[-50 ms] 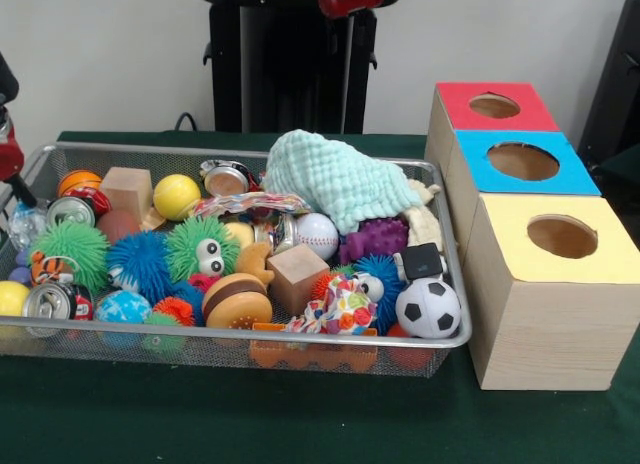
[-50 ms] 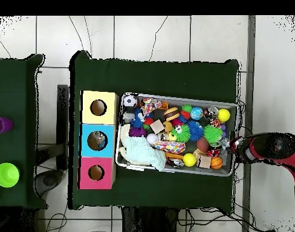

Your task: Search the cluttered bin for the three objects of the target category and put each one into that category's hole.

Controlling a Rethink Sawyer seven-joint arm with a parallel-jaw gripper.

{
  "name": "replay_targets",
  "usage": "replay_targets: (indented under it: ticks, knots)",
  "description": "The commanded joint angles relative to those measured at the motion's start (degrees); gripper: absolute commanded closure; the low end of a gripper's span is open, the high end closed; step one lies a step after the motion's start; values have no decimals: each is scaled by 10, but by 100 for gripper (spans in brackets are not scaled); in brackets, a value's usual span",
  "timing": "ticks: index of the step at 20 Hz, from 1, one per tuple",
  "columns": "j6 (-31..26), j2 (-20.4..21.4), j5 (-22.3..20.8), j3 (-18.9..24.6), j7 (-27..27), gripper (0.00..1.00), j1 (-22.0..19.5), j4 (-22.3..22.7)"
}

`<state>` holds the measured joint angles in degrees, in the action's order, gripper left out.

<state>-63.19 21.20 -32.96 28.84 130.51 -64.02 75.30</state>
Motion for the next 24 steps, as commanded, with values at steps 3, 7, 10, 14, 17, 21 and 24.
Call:
replay_targets:
  ticks: [3, 7, 10, 14, 17, 21, 24]
  knots:
    - [129, 8, -45, 20, -119, 100, -5, -37]
    - [108, 23, -47, 8, -109, 100, 4, -32]
    - [102, 41, -63, -10, -93, 100, 18, -23]
    - [104, 49, -58, -11, -91, 100, 12, -4]
    - [103, 62, -55, -19, -72, 100, 19, 15]
    - [97, 79, -47, -32, -53, 100, 34, 30]
    - [70, 96, -48, -54, -39, 100, 57, 27]
